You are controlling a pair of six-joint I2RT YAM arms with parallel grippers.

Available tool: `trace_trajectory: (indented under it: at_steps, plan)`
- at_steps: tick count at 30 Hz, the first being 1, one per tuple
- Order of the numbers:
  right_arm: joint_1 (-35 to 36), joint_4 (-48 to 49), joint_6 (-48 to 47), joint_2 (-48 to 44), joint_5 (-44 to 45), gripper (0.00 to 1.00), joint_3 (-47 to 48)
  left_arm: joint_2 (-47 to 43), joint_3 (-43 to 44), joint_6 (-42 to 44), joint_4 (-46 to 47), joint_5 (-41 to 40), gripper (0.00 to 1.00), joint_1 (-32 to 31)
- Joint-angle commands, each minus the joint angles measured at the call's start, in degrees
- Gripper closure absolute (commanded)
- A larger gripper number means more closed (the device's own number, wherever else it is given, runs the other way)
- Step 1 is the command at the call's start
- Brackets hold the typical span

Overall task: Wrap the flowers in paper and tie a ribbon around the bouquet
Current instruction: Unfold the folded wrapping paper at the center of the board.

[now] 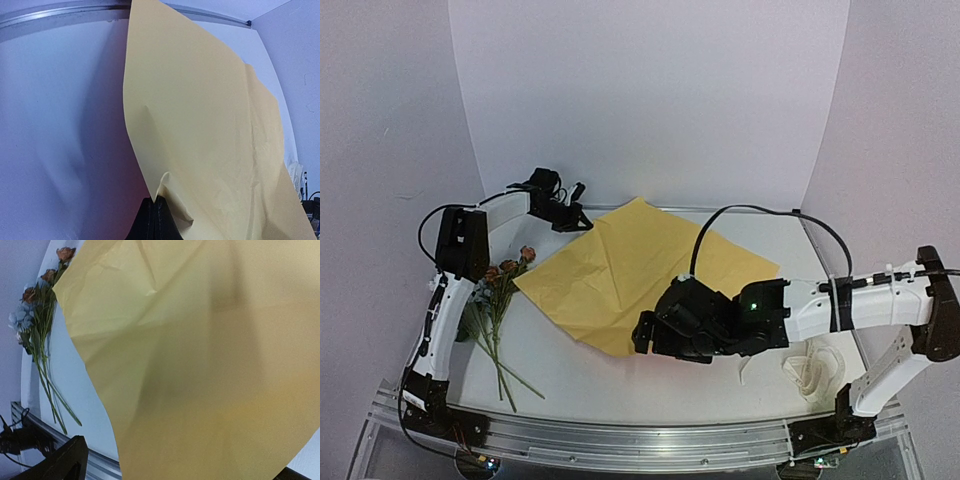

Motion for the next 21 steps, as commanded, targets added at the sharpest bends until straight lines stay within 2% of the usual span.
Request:
trace_trajectory:
  at_steps: [1,9,14,21]
  plan:
    - [0.3,-5.0,-13.3,-4.6,-5.3,0.02,3.4,-0.5,4.0,2.6,3.3,-0.3,1.0,0.9]
    - [0.3,-10.6,-24.7,-7.8,-11.4,0.02,10.2,1.5,7.9,3.6,4.4,3.5,1.0,1.1]
    - [-0.1,-17.8,-31.8,-9.5,-9.1,0.02,14.6,2.1,8.5,3.7,4.9,6.1,1.0,1.1]
    - [-9.9,-19.9,-35.5,-10.5,-12.2,0.02,10.1,1.8,8.0,4.6,4.8,8.0,1.0,1.2]
